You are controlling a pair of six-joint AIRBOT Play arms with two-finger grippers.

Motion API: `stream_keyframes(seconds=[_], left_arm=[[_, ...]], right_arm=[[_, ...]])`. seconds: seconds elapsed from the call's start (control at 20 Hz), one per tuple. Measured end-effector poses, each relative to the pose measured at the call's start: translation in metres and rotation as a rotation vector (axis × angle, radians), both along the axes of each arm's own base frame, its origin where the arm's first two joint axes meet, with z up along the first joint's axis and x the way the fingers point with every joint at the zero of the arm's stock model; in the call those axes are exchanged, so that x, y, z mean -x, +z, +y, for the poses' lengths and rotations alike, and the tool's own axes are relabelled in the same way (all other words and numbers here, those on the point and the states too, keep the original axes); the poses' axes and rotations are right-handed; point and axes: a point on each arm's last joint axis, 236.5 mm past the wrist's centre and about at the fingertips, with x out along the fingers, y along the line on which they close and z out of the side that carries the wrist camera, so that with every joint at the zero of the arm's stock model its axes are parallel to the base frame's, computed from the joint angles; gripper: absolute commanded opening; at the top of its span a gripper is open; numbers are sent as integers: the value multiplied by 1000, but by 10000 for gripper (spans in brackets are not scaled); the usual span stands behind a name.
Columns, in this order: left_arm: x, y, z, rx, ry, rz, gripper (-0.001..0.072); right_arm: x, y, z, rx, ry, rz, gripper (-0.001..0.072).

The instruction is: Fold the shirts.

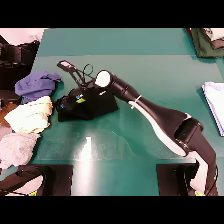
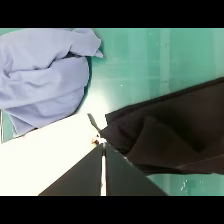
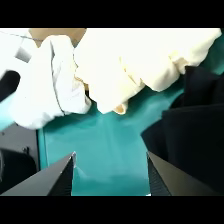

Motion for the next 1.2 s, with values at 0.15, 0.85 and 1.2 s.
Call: stream_keyframes(seconds=[0.15, 0.85, 1.2], left_arm=[[0, -5, 0, 0, -2, 14, 28], [-40, -230, -48, 203, -63, 469, 379], [-41, -257, -53, 409, -25, 560, 375]], right_arm=[[-22, -6, -54, 112, -19, -18, 521], [-29, -39, -250, 301, -290, 168, 512], [-18, -40, -267, 283, -371, 140, 512]])
